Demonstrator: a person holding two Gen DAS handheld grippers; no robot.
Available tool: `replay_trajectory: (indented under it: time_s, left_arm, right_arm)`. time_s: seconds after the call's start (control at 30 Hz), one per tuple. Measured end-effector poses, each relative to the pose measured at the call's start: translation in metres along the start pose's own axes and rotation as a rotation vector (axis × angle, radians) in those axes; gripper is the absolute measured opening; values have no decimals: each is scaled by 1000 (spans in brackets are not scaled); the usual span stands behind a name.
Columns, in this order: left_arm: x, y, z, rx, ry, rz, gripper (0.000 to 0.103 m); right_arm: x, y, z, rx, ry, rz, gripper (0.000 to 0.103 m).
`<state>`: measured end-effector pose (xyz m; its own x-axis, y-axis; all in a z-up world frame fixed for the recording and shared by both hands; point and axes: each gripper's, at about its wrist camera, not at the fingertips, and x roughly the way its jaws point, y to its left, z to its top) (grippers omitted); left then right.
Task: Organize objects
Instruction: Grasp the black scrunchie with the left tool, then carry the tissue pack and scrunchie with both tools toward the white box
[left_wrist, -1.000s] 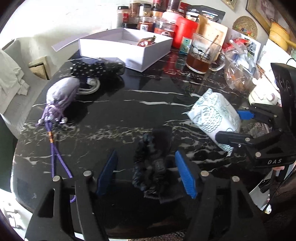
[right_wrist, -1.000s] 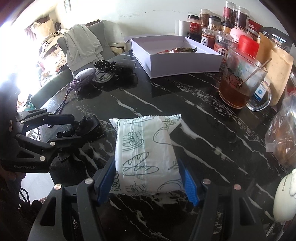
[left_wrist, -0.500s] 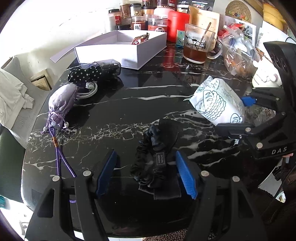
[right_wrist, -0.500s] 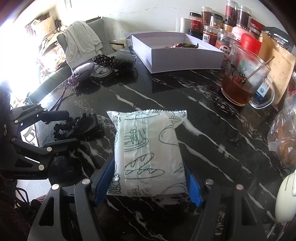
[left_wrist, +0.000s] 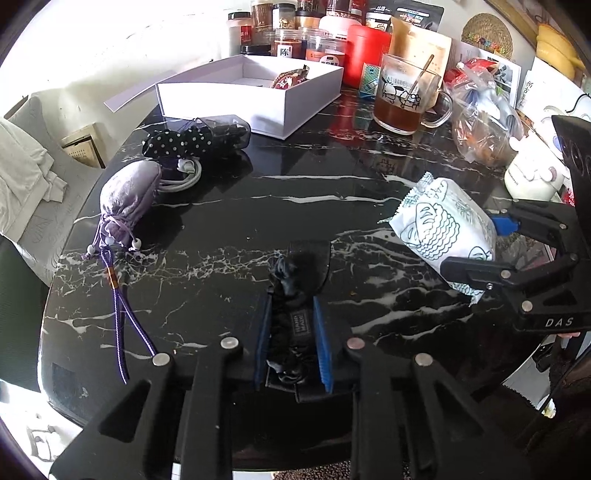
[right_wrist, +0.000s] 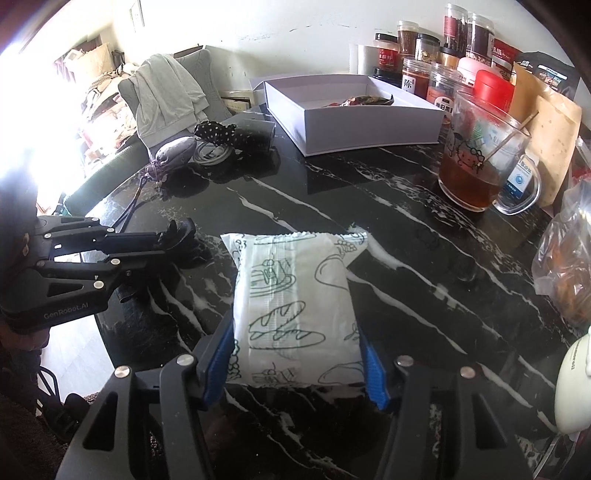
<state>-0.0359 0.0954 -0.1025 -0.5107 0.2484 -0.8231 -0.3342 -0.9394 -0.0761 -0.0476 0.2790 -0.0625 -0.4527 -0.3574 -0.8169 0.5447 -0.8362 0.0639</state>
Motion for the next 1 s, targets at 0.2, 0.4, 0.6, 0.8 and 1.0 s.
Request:
replay_trajectory:
  time_s: [0.2, 0.4, 0.6, 0.8, 1.0]
  left_arm:
    - [-7, -5, 0, -10, -2, -20, 21]
    - [-19, -10, 6, -14, -23, -34, 21]
    - [-33, -15, 21, -7, -51, -46, 21]
    - [-44, -19, 45, 8, -71, -38, 21]
    - [-51, -23, 69, 29, -97, -27, 21]
  right_arm:
    - [-6, 2, -4, 5, -3, -4, 57]
    - [-23, 2, -6, 4, -35, -9, 56]
    - [-41, 4, -2, -4, -64, -18, 56]
    - [-54, 2, 10, -12, -90, -27, 56]
    - [-64, -4, 22, -13, -130, -34, 56]
